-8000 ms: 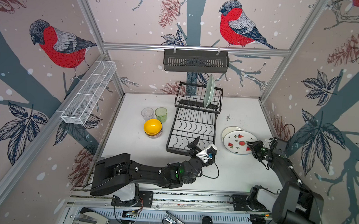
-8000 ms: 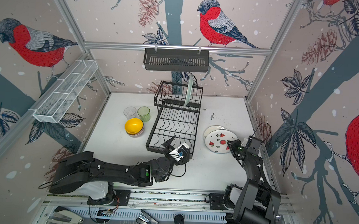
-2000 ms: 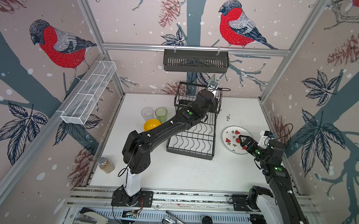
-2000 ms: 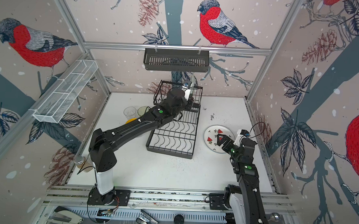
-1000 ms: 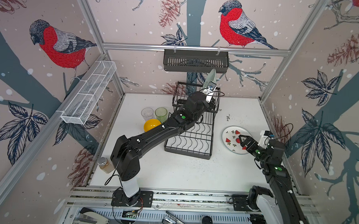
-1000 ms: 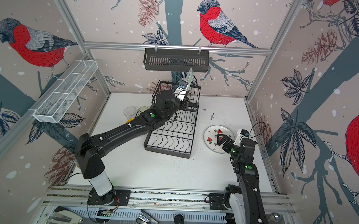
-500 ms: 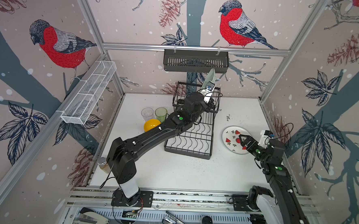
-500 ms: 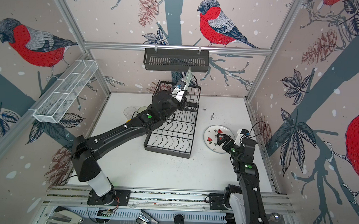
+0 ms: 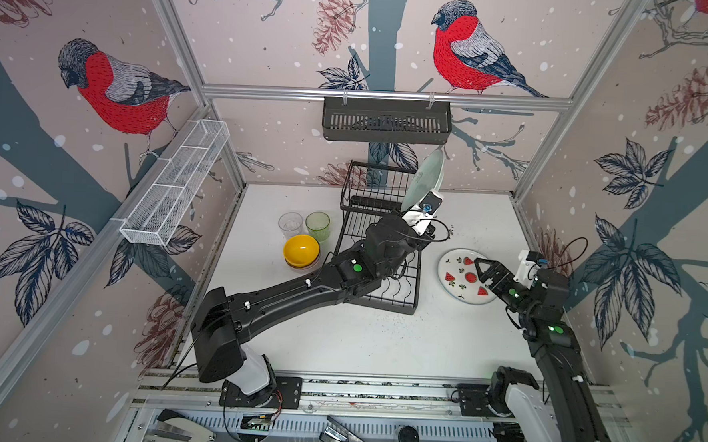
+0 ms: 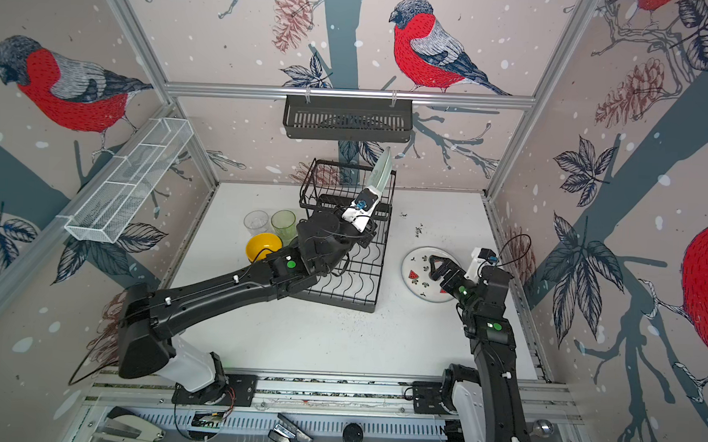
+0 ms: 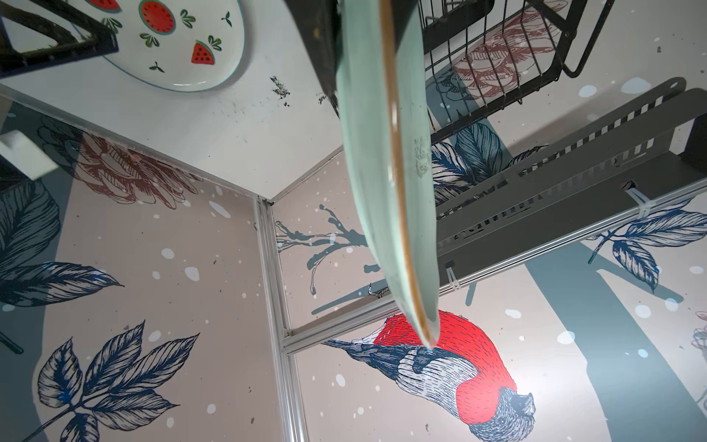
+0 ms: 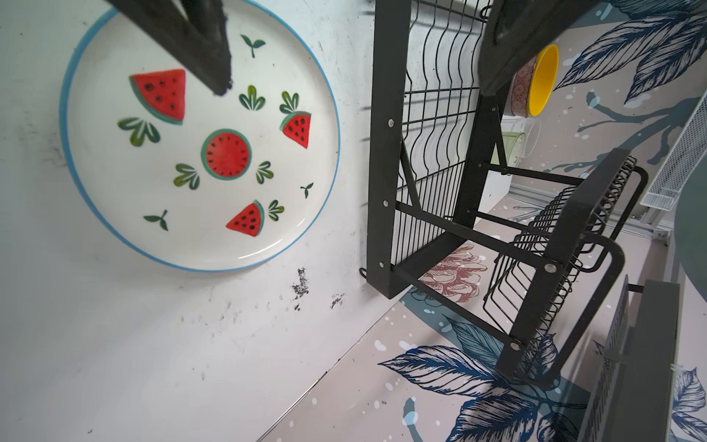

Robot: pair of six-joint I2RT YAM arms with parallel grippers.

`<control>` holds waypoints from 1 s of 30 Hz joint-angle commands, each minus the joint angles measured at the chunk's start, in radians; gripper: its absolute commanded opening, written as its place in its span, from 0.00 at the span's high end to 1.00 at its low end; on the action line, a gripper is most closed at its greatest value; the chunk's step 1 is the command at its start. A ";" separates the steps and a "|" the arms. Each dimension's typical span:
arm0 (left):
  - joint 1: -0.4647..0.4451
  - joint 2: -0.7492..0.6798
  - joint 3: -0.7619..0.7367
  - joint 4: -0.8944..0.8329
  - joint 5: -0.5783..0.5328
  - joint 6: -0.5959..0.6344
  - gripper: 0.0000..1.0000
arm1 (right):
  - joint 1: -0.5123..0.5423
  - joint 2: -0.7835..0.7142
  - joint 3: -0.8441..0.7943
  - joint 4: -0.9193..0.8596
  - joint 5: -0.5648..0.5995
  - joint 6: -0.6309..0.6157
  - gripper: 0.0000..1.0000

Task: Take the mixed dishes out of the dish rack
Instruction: 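Lift the pale green plate out of the rack and lower it toward the right gripper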

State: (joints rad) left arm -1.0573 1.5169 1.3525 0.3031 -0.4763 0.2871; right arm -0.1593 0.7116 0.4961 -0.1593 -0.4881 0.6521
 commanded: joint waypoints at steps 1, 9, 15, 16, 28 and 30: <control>-0.038 -0.060 -0.042 0.200 -0.060 0.023 1.00 | 0.001 -0.007 0.019 -0.014 -0.045 0.014 0.00; -0.235 -0.171 -0.145 0.140 -0.222 0.045 1.00 | 0.001 -0.015 0.066 -0.072 -0.094 0.014 0.00; -0.286 -0.221 -0.272 0.142 -0.292 0.006 1.00 | 0.003 -0.031 0.075 -0.069 -0.150 0.049 0.01; -0.288 -0.230 -0.296 0.146 -0.297 -0.009 1.00 | 0.004 -0.038 0.076 -0.075 -0.150 0.049 0.01; -0.300 -0.311 -0.490 0.183 -0.389 -0.075 1.00 | 0.099 -0.068 0.056 -0.077 -0.105 0.106 0.01; -0.300 -0.331 -0.510 0.185 -0.394 -0.076 1.00 | 0.147 -0.070 0.058 -0.075 -0.060 0.121 0.01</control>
State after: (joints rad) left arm -1.3556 1.2121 0.8555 0.3317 -0.8238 0.2131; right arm -0.0502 0.6460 0.5533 -0.2554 -0.5961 0.7372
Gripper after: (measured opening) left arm 0.145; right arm 0.994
